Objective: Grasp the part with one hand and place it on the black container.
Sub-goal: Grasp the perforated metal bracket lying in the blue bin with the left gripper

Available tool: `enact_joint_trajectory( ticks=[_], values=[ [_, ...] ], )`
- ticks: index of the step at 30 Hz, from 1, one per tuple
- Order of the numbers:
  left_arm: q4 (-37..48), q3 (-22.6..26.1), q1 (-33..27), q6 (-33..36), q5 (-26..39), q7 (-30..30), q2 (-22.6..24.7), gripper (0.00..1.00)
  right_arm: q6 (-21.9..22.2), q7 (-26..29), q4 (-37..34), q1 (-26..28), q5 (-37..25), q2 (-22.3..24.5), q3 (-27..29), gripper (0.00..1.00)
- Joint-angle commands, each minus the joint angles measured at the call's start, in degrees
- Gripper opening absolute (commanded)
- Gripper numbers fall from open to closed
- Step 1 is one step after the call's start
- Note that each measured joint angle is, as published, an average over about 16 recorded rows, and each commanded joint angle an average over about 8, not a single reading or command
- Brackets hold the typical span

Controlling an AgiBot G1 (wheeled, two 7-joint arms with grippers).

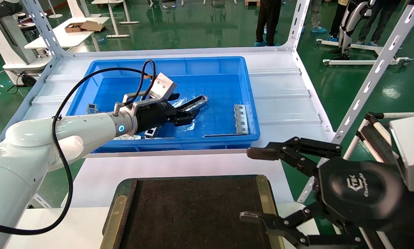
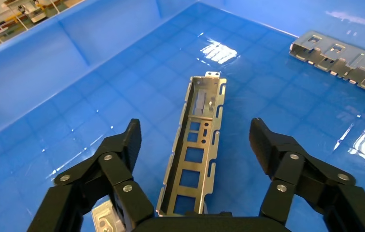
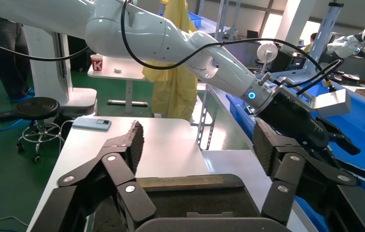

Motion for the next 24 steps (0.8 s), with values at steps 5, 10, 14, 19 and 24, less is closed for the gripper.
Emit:
enact_joint_trajectory(
  ticks=[5, 10, 14, 19, 24],
  values=[
    [0.69, 0.64, 0.04, -0.41, -0.50, -0.25, 0.03, 0.00, 0.00, 0.00, 0.00, 0.00, 0.00, 0.00, 0.00, 0.00],
    [0.83, 1.09, 0.22, -0.74, -0.98, -0.40, 0.05, 0.00, 0.00, 0.00, 0.00, 0.00, 0.00, 0.00, -0.01, 0.00],
    [0.91, 1.41, 0.43, -1.13, -1.45, -0.67, 0.10, 0.00, 0.00, 0.00, 0.00, 0.00, 0.00, 0.00, -0.01, 0.00],
    [0.82, 1.80, 0.71, -1.62, -2.14, -1.09, 0.14, 0.00, 0.00, 0.00, 0.00, 0.00, 0.01, 0.00, -0.01, 0.00],
    [-0.09, 1.38, 0.47, -0.73, -4.00, -1.32, -0.10, 0.00, 0.00, -0.01, 0.00, 0.00, 0.01, 0.00, -0.01, 0.00]
  ],
)
